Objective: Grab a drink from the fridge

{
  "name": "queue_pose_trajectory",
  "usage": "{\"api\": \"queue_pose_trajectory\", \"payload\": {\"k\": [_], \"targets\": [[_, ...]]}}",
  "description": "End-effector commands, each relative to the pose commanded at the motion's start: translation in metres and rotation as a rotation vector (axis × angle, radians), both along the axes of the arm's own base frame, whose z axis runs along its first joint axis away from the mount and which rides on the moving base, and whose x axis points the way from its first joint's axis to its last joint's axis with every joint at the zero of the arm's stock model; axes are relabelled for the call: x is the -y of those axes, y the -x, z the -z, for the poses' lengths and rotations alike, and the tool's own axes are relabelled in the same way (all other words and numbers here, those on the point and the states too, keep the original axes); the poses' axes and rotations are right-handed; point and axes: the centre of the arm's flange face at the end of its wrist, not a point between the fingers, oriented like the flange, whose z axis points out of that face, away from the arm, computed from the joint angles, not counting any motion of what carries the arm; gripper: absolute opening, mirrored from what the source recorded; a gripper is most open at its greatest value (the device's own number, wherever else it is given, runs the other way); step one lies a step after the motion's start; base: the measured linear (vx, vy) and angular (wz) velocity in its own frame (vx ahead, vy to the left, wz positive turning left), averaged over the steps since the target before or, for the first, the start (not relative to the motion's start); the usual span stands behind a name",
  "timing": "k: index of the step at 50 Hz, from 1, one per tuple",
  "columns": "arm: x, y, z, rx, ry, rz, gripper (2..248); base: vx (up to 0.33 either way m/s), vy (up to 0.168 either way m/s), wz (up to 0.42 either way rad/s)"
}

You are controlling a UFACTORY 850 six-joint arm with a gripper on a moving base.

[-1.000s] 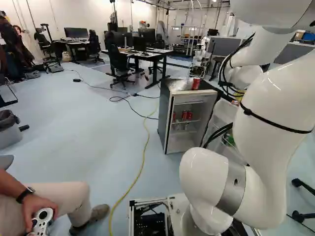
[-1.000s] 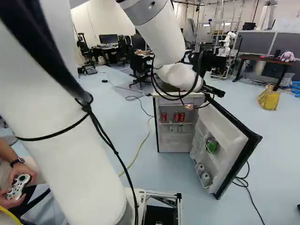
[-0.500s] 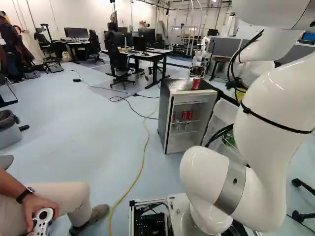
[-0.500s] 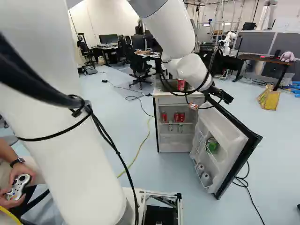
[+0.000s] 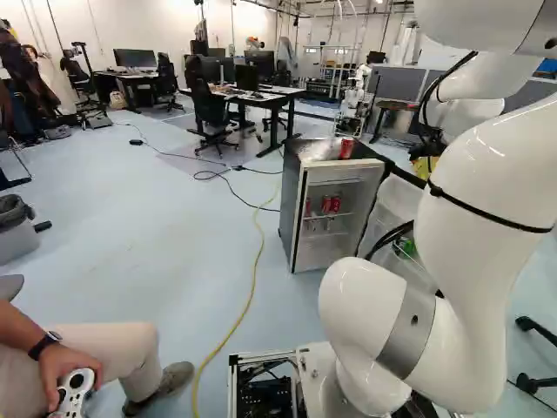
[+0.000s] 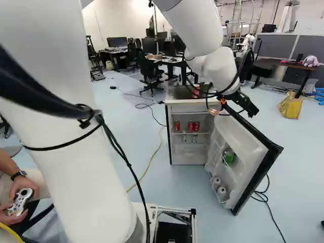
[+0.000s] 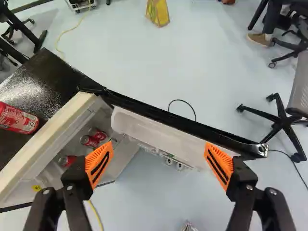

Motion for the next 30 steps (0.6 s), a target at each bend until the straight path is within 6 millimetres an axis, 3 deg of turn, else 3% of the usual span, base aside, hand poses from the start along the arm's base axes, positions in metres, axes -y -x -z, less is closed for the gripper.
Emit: {"api": "queue_pose_trajectory", "payload": {"k": [16,30], "targets": [[0.017,0.007,-0.011,-0.041,-0.089,0.035,247,0.000,0.000,0.000],[0.034,0.010,-0.008,-0.091,-0.186,0.061,247,0.000,0.000,0.000]]}}
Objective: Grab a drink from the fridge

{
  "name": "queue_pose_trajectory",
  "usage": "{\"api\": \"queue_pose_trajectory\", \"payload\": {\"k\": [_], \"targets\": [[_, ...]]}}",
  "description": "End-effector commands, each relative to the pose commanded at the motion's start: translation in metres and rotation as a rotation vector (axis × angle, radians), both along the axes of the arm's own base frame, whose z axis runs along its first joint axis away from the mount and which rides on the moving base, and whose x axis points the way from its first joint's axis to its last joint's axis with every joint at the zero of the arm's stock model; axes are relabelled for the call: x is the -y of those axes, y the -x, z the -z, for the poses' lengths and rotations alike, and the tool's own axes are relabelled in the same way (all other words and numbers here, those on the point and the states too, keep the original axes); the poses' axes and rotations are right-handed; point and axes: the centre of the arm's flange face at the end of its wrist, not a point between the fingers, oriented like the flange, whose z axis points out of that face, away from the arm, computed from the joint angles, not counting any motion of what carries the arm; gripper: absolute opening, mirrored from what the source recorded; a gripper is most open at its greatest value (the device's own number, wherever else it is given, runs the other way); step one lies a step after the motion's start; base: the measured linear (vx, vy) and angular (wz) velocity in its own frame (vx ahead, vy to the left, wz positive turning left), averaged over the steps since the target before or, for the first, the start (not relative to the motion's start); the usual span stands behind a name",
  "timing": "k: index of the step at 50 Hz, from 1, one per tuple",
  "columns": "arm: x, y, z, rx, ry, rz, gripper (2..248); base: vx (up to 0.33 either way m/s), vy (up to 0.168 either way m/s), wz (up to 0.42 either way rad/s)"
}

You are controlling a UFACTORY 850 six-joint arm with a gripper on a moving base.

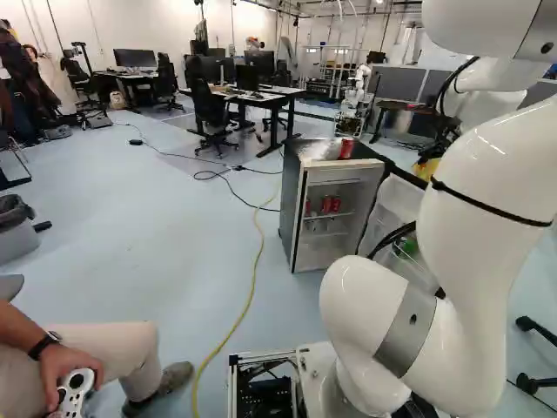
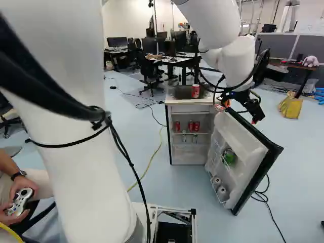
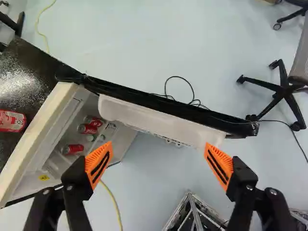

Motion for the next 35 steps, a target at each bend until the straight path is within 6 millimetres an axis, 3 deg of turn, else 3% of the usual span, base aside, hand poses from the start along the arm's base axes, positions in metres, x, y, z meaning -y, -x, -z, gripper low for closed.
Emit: {"api": "queue_pose_trajectory", "payload": {"k": [17,35], "targets": [[0.024,0.002,0.005,-0.049,-0.087,0.022,247,0.000,0.000,0.000],[0.055,-0.009,0.007,-0.058,-0.106,0.034,247,0.000,0.000,0.000]]}}
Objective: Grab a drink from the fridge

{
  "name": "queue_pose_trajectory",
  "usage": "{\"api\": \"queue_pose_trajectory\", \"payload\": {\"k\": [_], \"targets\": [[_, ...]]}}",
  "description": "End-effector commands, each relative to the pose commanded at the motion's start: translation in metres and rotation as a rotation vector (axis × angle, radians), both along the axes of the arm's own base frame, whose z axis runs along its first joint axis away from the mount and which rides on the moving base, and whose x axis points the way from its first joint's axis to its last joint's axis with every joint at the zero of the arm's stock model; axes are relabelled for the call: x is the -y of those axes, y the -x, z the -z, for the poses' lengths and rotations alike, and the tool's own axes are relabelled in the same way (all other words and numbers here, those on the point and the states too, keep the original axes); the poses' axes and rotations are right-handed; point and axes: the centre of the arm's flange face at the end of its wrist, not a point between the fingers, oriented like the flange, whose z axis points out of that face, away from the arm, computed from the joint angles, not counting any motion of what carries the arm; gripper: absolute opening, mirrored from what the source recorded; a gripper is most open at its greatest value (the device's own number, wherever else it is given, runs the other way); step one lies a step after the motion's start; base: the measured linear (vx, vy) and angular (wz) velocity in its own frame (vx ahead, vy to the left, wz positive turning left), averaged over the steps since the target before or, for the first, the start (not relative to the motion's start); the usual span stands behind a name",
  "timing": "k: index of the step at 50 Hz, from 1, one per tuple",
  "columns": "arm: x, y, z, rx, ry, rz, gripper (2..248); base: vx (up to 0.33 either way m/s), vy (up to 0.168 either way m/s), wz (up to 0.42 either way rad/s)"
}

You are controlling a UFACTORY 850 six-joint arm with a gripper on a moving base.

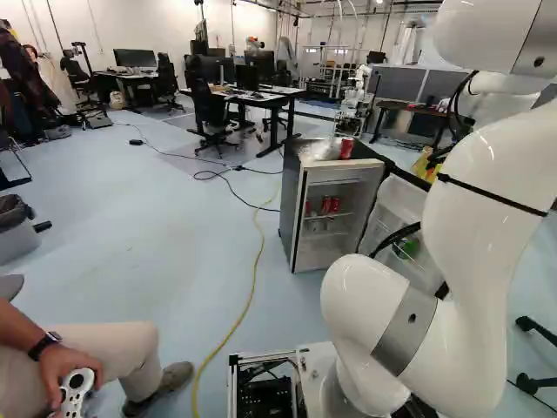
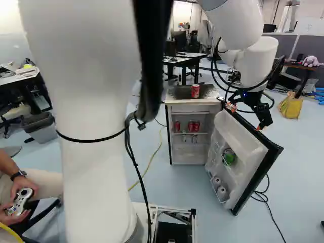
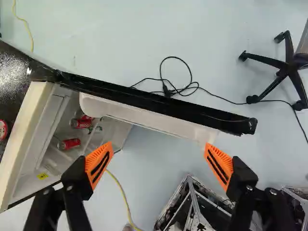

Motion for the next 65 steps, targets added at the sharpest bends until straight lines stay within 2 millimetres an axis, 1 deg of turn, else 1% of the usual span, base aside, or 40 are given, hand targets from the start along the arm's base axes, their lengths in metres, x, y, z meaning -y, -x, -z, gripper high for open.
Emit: {"api": "queue_pose_trajectory", "payload": {"k": [37,65], "targets": [[0.064,-0.033,0.005,0.016,0.017,0.014,247,0.000,0.000,0.000],[0.109,-0.044,0.010,0.012,0.001,0.031,247,0.000,0.000,0.000]]}}
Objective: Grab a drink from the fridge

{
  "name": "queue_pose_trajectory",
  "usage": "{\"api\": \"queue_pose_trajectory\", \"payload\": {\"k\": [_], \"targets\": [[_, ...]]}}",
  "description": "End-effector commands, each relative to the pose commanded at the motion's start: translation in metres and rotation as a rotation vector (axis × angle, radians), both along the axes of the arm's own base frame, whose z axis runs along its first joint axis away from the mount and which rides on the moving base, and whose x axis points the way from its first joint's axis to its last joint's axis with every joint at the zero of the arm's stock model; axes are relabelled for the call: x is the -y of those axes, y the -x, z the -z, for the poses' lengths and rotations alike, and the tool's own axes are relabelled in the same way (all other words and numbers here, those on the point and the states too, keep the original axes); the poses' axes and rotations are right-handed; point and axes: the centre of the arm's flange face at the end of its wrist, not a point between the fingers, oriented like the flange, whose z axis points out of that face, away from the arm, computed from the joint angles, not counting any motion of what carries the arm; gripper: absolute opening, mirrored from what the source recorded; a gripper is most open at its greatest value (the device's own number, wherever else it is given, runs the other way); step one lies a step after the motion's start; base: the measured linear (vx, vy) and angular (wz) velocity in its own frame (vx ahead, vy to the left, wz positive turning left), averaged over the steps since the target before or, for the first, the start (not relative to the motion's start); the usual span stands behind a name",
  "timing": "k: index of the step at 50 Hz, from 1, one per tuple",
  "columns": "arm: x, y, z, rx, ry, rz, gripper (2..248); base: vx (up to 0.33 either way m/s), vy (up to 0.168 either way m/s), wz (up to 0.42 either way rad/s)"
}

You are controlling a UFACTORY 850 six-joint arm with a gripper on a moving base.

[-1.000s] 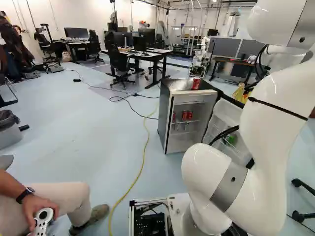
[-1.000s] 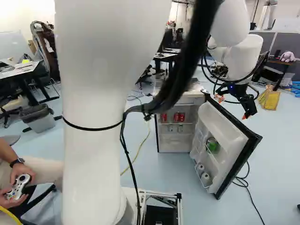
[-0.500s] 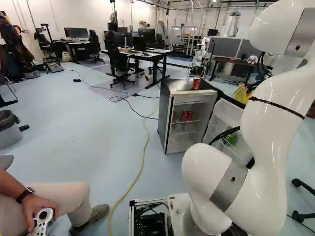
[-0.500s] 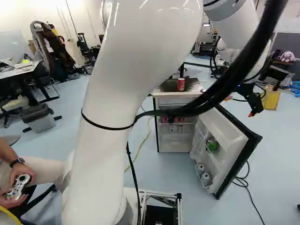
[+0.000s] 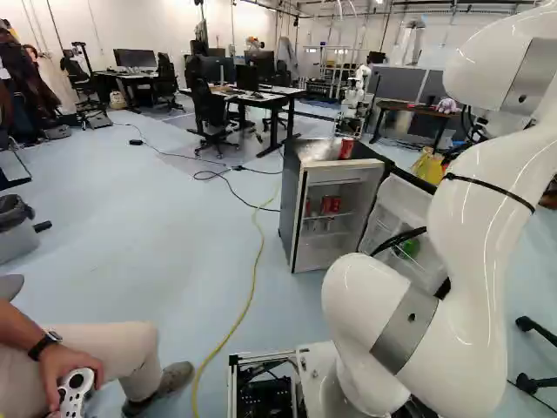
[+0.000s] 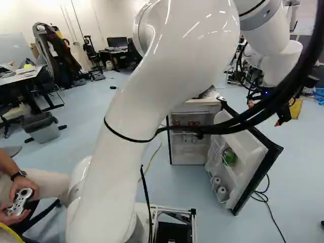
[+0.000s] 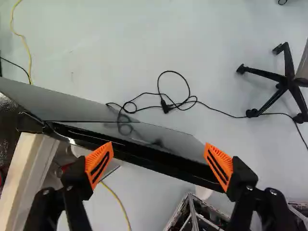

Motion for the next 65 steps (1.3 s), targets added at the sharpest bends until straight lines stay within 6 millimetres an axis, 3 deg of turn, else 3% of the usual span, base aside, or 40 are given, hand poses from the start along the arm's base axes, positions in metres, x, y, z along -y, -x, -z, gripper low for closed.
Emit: {"api": "queue_pose_trajectory", "payload": {"k": [47,65], "targets": [[0.070,0.004,0.010,-0.009,-0.032,0.041,247,0.000,0.000,0.000],[0.080,0.002,0.032,-0.019,-0.049,0.045,247,0.000,0.000,0.000]]}}
